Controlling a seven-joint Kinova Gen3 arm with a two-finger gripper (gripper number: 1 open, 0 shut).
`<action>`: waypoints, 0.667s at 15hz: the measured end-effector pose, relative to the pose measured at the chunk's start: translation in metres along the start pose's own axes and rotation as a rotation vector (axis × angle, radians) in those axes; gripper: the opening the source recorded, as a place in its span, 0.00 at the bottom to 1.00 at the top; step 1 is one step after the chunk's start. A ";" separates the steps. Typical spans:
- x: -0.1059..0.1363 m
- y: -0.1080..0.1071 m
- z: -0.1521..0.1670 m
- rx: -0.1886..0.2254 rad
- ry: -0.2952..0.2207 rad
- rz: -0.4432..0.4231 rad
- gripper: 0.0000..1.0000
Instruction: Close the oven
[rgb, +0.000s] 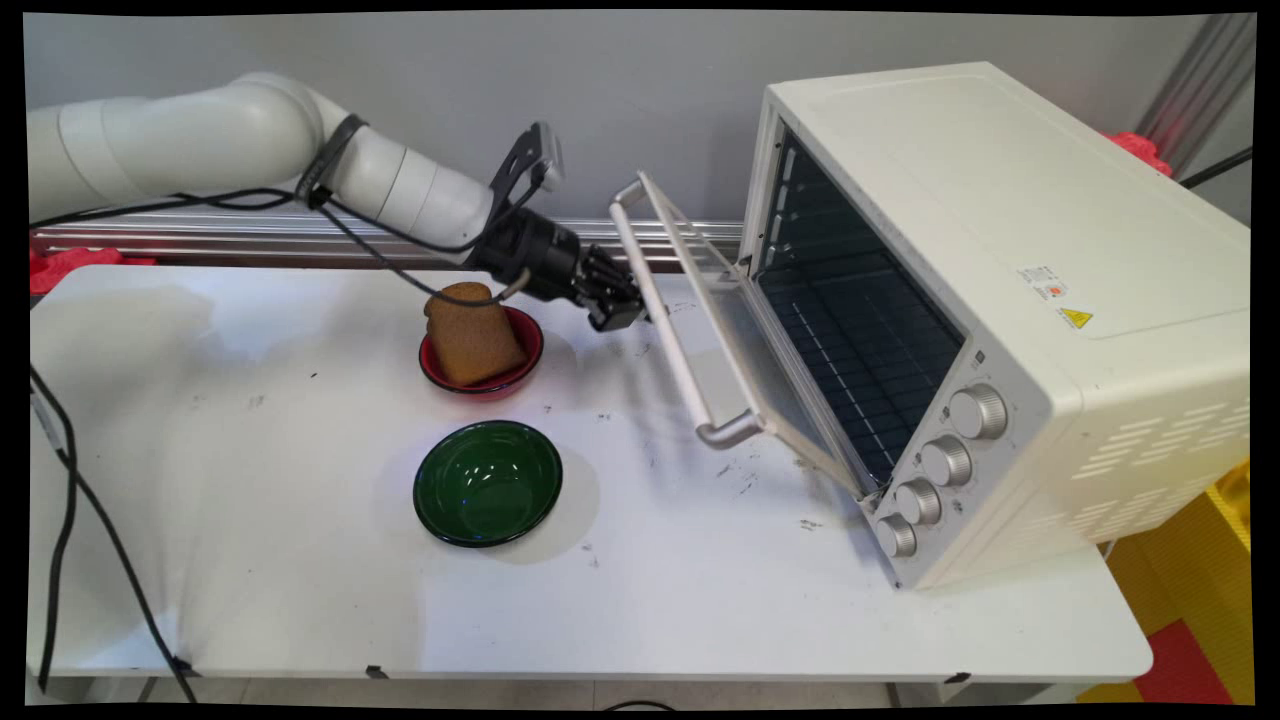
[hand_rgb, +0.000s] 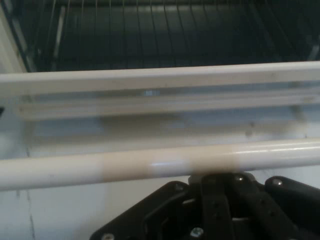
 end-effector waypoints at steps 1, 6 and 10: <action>0.006 -0.002 0.001 -0.001 0.009 0.004 0.00; 0.035 -0.011 0.010 -0.003 0.045 0.011 0.00; 0.054 -0.015 0.014 -0.008 0.064 0.008 0.00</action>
